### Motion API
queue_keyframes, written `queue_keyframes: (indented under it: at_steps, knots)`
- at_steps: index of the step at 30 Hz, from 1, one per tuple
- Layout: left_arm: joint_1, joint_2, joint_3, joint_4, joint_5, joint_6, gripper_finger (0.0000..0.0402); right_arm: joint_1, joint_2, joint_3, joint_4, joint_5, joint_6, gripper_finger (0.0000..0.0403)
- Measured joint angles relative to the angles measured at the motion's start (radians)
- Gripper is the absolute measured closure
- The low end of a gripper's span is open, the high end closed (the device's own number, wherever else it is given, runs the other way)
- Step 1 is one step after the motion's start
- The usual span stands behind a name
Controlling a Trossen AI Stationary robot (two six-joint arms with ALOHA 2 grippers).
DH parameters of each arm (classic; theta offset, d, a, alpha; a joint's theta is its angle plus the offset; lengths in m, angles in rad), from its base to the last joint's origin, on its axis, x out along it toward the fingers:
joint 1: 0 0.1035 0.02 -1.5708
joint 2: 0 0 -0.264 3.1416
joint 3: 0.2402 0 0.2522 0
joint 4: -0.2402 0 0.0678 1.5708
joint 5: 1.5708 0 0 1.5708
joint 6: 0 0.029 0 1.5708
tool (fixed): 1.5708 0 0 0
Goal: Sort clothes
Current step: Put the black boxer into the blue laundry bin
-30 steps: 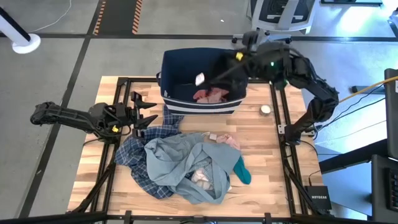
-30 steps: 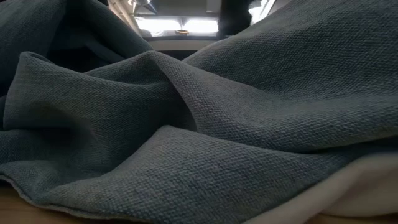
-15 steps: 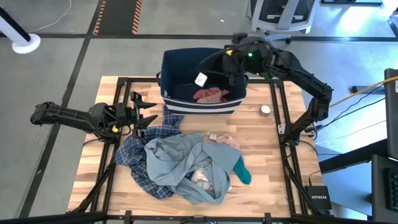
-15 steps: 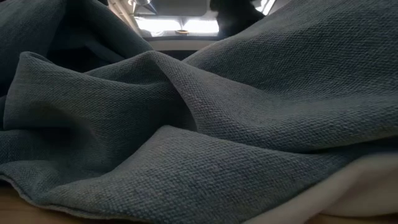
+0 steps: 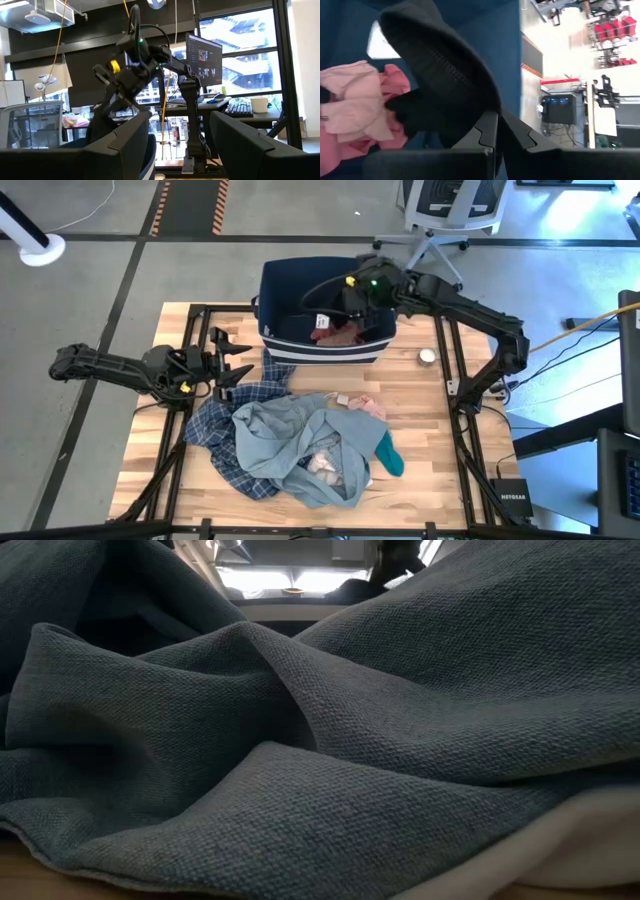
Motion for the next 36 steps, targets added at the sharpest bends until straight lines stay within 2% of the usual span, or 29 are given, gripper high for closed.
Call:
queue_keyframes:
  at_steps: [12,25,36]
  knots:
    - [0.000,0.000,0.000,0.000,0.000,0.006,0.0194,0.001,-0.001,-0.089,0.059,-0.008,0.013,0.0384]
    - [0.000,0.000,0.000,0.000,0.000,0.006,0.0194,0.002,-0.001,-0.090,0.053,-0.082,0.112,0.0384]
    - [0.000,0.000,0.000,0.000,0.000,0.006,0.0194,0.003,-0.001,-0.090,0.041,-0.082,0.148,0.0384]
